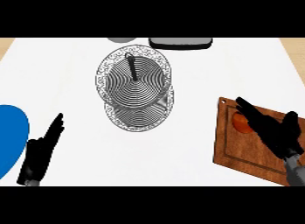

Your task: Pick the bell pepper from the cutting board and place it in the tiered basket

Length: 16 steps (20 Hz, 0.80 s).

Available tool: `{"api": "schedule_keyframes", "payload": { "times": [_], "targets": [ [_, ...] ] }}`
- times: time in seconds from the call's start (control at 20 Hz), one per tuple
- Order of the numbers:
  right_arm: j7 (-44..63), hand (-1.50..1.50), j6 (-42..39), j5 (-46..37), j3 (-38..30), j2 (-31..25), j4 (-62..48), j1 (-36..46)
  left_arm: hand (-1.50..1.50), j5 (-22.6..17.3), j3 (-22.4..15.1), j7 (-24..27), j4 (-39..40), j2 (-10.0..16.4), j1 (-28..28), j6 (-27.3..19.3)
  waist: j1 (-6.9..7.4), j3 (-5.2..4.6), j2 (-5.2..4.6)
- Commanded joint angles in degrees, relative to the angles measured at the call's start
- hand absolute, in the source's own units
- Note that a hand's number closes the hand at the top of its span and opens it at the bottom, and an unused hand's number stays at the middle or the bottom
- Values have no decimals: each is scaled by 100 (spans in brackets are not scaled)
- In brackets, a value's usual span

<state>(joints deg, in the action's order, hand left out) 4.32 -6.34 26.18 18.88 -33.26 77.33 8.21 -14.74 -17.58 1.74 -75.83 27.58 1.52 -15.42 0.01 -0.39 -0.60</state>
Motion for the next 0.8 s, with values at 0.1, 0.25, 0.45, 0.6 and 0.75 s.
{"api": "schedule_keyframes", "payload": {
  "times": [0.1,0.25,0.45,0.6,0.75],
  "targets": [
    [-419,150,1889,-738,-1216,-588,41,-9,0,-73,245,83,81,-173,143,-321,-308,9,160],
    [-601,150,3199,-1097,-2377,-1261,-228,213,0,-146,406,50,0,-274,224,-596,-626,-22,303],
    [-199,-150,5068,-720,-3502,-745,-863,-286,0,-284,448,80,-1,-423,494,-655,-1036,18,336],
    [-750,-150,6288,-986,-3795,-199,-401,-535,0,-281,390,154,-132,-587,432,-693,-779,18,243],
    [-979,-150,6940,-1249,-3546,445,818,-1203,0,-188,305,50,-243,-571,316,-692,-524,14,178]
  ]
}}
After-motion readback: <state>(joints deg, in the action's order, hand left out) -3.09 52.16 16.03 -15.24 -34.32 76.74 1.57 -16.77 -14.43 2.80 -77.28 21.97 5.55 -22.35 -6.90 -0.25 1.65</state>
